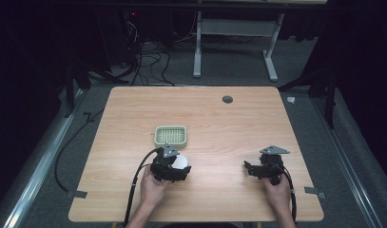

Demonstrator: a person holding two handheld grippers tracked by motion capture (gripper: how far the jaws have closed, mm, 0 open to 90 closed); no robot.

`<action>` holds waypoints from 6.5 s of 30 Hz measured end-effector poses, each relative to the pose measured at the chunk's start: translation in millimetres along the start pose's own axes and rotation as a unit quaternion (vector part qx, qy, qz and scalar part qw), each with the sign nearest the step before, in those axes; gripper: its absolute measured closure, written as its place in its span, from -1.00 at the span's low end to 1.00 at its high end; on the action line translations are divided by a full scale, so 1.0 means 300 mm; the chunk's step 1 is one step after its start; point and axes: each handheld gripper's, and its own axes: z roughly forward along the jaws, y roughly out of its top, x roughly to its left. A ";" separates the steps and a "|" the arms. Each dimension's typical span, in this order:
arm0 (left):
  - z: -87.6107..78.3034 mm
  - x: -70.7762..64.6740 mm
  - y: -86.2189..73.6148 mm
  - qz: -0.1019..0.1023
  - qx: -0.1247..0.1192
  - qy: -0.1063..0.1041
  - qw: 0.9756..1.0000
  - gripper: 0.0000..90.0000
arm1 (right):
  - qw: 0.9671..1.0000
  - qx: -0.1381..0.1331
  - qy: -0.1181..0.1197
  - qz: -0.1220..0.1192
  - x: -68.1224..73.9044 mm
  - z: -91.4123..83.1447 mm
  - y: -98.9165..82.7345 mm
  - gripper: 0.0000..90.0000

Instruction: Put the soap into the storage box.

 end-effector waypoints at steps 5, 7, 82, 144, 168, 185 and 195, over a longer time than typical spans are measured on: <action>-0.009 0.012 0.015 -0.004 -0.003 -0.005 1.000 -0.45 | 1.000 0.000 0.000 0.000 0.000 0.000 0.000 -0.66; -0.011 0.019 0.015 -0.009 -0.002 -0.006 1.000 -0.45 | 1.000 0.000 0.000 0.000 0.000 0.000 0.000 -0.66; 0.056 0.251 0.240 -0.053 0.000 0.062 0.997 -0.46 | 1.000 0.000 0.000 -0.001 0.000 0.000 0.000 -0.66; 0.230 0.310 0.191 -0.051 0.055 0.139 0.987 -0.48 | 1.000 -0.001 -0.001 0.001 -0.001 0.000 0.000 -0.66; 0.109 0.318 0.216 -0.069 -0.007 0.100 0.993 -0.61 | 1.000 -0.001 -0.001 0.001 -0.001 0.000 0.000 -0.66; 0.032 0.324 0.211 -0.072 -0.027 0.096 0.992 -0.58 | 1.000 -0.001 -0.001 0.000 -0.001 0.000 0.000 -0.66; -0.013 0.332 0.206 -0.071 -0.034 0.097 0.992 -0.57 | 1.000 -0.001 -0.001 0.000 -0.001 0.000 0.000 -0.66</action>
